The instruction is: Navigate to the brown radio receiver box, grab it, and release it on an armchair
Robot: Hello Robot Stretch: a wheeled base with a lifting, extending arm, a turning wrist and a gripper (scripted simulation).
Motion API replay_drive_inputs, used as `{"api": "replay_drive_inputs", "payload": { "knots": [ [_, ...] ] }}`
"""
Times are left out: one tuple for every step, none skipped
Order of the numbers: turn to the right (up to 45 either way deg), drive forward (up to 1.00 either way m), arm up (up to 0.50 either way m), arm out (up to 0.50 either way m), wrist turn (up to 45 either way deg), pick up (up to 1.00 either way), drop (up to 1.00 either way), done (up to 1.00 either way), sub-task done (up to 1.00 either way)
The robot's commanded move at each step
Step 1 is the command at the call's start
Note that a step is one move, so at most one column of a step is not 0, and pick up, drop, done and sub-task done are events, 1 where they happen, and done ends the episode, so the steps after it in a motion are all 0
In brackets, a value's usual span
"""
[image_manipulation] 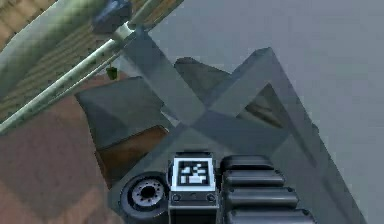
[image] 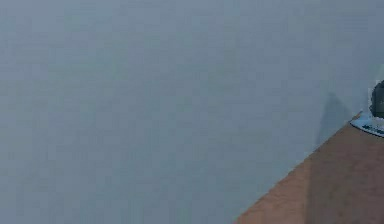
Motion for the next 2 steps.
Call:
{"api": "replay_drive_inputs", "payload": {
  "knots": [
    [0.0,0.30,0.00,0.00,0.0,0.00,0.00,0.00,0.00],
    [0.0,0.00,0.00,0.40,0.0,0.00,0.00,0.00,0.00]
  ]
}}
